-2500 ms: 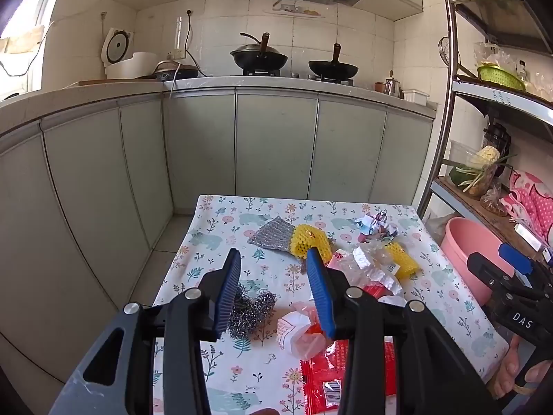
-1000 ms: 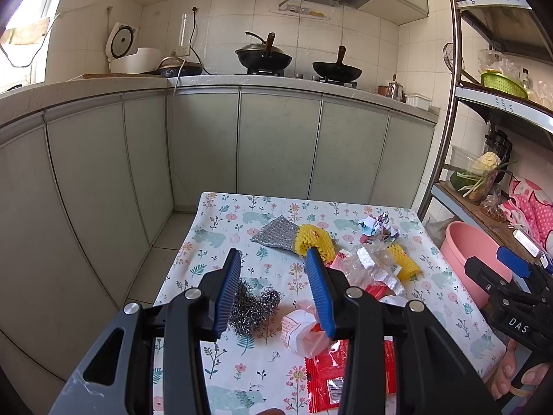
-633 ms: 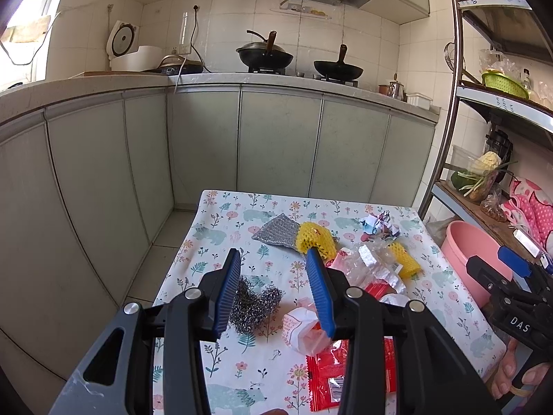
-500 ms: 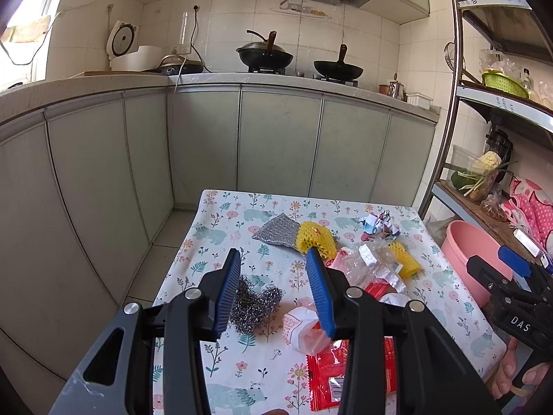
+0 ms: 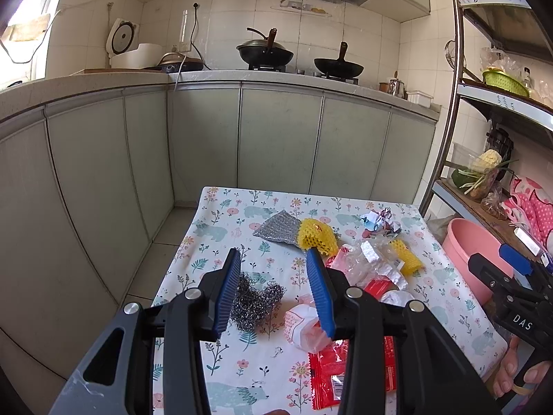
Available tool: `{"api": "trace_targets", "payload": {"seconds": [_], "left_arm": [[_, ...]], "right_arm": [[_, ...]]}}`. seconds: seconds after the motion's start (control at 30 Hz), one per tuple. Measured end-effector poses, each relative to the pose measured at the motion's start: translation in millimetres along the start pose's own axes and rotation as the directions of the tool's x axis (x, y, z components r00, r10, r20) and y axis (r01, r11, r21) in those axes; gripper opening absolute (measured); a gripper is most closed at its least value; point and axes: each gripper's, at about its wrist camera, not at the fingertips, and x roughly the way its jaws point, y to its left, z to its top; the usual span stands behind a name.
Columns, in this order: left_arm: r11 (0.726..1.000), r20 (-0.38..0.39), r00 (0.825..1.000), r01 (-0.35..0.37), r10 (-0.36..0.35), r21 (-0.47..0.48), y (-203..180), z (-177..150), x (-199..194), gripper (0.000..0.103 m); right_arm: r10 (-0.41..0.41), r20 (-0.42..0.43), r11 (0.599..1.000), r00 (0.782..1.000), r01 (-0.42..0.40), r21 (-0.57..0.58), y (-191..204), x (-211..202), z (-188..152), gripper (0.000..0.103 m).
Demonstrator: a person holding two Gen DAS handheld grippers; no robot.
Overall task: Collect trash
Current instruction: 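Position left tool over steel-wool ball while right tool approaches white foam sleeve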
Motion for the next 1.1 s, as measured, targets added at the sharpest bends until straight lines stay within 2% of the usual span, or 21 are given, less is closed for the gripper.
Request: {"api": "trace_targets", "payload": {"seconds": [0.47, 0.53, 0.73, 1.1], "left_arm": [[1.0, -0.035, 0.999, 0.015, -0.015, -0.013, 16.5, -2.2, 8.8, 0.039], [0.999, -0.053, 0.998, 0.022, -0.023, -0.023, 22.2, -3.3, 11.8, 0.043], [0.996, -0.121, 0.991, 0.052, -0.061, -0.076, 41.6, -10.3, 23.3, 0.046], [0.998, -0.239, 0.969, 0.058, -0.06, -0.019, 33.0, -26.3, 55.1, 0.046]], "right_arm": [[0.01, -0.017, 1.0, 1.0, -0.01, -0.008, 0.1, 7.4, -1.3, 0.094], [0.015, -0.024, 1.0, 1.0, -0.015, -0.008, -0.7, 9.5, -2.2, 0.094], [0.032, -0.042, 0.999, 0.999, -0.033, -0.01, -4.1, 16.5, -5.3, 0.094], [0.069, -0.096, 0.997, 0.993, -0.071, -0.014, -6.1, 33.4, -15.3, 0.094]]}}
